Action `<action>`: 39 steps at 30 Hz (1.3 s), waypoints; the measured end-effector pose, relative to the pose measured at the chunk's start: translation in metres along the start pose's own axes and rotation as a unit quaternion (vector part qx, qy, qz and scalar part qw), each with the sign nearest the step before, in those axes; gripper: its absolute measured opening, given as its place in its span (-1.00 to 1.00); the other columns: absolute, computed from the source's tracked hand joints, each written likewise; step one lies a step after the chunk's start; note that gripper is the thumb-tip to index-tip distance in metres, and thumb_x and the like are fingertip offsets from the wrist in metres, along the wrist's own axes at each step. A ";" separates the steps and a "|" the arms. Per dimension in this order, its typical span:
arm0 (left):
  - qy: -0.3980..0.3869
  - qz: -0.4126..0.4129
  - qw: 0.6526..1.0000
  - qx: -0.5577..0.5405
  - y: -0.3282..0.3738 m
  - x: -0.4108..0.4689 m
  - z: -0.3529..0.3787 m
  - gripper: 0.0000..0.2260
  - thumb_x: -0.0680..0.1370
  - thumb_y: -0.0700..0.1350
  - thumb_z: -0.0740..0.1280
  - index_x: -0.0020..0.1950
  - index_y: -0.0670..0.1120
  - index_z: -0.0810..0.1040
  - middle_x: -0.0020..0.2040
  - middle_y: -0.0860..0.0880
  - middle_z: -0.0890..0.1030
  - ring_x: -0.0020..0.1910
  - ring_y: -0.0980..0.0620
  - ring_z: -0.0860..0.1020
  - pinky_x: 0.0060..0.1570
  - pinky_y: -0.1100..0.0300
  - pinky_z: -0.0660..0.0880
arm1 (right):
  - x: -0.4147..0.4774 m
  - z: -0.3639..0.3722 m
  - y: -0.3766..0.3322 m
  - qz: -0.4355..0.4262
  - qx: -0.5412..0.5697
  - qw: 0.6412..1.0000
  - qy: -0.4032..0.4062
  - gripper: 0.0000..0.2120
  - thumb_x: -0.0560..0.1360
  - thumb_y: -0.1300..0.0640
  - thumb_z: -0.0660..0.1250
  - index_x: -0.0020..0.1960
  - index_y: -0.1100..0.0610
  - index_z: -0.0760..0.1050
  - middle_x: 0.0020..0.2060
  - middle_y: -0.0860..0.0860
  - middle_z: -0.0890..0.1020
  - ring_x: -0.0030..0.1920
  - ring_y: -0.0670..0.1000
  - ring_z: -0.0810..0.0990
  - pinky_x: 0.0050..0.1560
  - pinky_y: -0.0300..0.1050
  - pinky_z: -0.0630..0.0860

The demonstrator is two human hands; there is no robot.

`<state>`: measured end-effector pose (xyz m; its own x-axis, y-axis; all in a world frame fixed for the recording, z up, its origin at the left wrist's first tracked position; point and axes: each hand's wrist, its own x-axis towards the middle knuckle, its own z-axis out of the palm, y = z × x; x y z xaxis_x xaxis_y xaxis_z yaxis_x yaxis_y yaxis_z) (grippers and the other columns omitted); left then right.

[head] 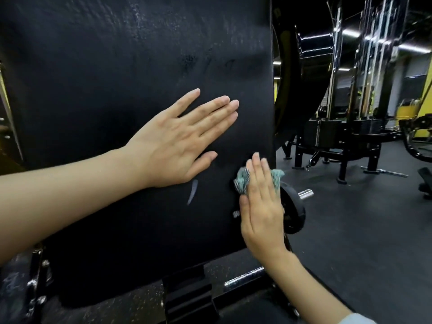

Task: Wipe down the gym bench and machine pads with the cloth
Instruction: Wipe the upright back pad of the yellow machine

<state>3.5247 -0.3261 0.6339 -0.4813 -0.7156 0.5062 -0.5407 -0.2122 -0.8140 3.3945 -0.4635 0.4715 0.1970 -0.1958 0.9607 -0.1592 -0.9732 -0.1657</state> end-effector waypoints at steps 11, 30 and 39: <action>0.007 -0.005 1.000 -0.003 0.002 0.001 0.001 -0.41 0.65 0.09 -0.09 0.61 -0.18 0.03 0.62 -0.11 0.03 0.61 -0.03 0.00 0.56 -0.12 -0.03 | 0.017 -0.002 0.012 -0.049 -0.009 0.999 -0.007 -0.52 0.67 0.13 0.00 0.57 0.21 0.09 0.57 0.06 0.15 0.59 0.04 0.08 0.52 0.18 0.17; -0.005 -0.014 1.000 0.001 0.005 0.003 0.002 -0.41 0.64 0.10 -0.14 0.62 -0.16 0.00 0.63 -0.11 0.01 0.61 -0.03 -0.02 0.56 -0.13 -0.07 | -0.039 0.018 -0.027 0.061 0.005 0.998 0.024 -0.51 0.66 0.13 0.01 0.57 0.22 0.12 0.58 0.06 0.16 0.59 0.04 0.05 0.52 0.17 0.15; -0.021 0.018 1.000 -0.007 0.001 -0.007 -0.001 -0.42 0.64 0.09 -0.14 0.62 -0.15 0.02 0.62 -0.09 0.02 0.61 -0.02 -0.02 0.56 -0.12 -0.05 | 0.004 0.014 -0.030 0.065 0.001 0.998 0.024 -0.49 0.65 0.12 -0.01 0.58 0.20 0.12 0.58 0.06 0.13 0.59 0.00 0.02 0.53 0.18 0.12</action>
<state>3.5272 -0.3207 0.6293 -0.4717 -0.7498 0.4641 -0.5328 -0.1770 -0.8275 3.4130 -0.4371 0.4768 0.1290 -0.3143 0.9405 -0.1789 -0.9403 -0.2897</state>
